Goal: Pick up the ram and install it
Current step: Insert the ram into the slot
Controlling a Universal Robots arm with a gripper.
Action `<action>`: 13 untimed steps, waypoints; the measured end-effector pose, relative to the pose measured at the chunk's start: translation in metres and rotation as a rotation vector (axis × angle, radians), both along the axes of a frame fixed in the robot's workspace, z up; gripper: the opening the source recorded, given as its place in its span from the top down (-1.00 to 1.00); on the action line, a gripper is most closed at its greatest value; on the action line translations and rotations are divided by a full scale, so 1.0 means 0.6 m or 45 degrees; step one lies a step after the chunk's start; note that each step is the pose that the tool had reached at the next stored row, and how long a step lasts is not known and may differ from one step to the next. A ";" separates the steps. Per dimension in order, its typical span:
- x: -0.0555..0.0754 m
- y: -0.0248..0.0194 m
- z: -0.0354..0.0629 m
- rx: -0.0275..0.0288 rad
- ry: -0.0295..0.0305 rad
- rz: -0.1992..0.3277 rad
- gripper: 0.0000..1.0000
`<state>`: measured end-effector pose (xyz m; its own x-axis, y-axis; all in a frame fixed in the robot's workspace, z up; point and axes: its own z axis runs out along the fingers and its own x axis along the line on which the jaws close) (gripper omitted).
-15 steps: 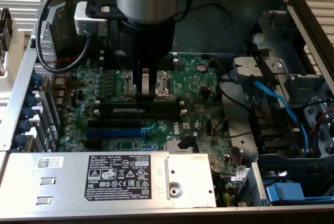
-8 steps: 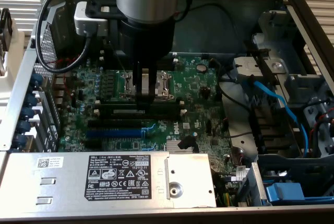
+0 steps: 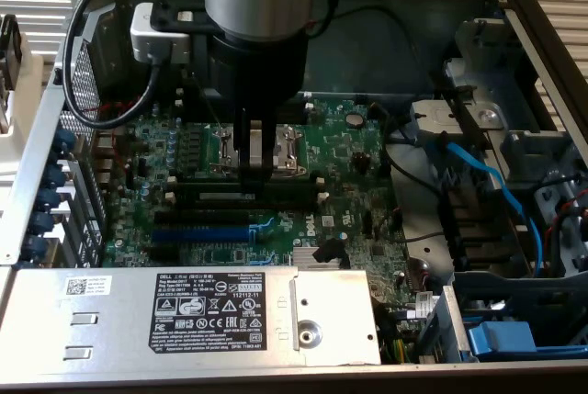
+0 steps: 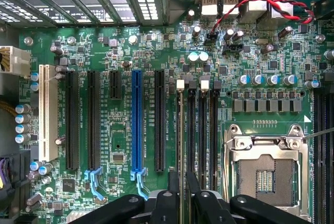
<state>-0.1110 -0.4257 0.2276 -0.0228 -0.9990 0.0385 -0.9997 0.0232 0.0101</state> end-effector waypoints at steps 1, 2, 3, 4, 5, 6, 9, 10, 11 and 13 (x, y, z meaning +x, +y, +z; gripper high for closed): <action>0.000 0.0000 0.000 0.0000 0.0000 0.000 0.60; 0.000 0.0000 0.000 0.0000 0.0000 0.000 0.60; 0.000 0.0000 0.000 0.0000 0.0000 0.000 0.60; 0.000 0.0000 0.000 0.0000 0.0000 0.000 0.60; 0.000 0.0001 0.000 0.0001 -0.0001 0.000 0.60; 0.000 0.0001 0.001 0.0001 -0.0001 0.000 0.60; 0.000 0.0000 0.003 -0.0001 0.0000 0.000 0.60; 0.000 0.0000 0.004 -0.0001 0.0000 0.000 0.60; 0.000 0.0000 0.006 -0.0001 0.0000 0.000 0.60; 0.000 0.0000 0.010 0.0000 -0.0001 0.000 0.60</action>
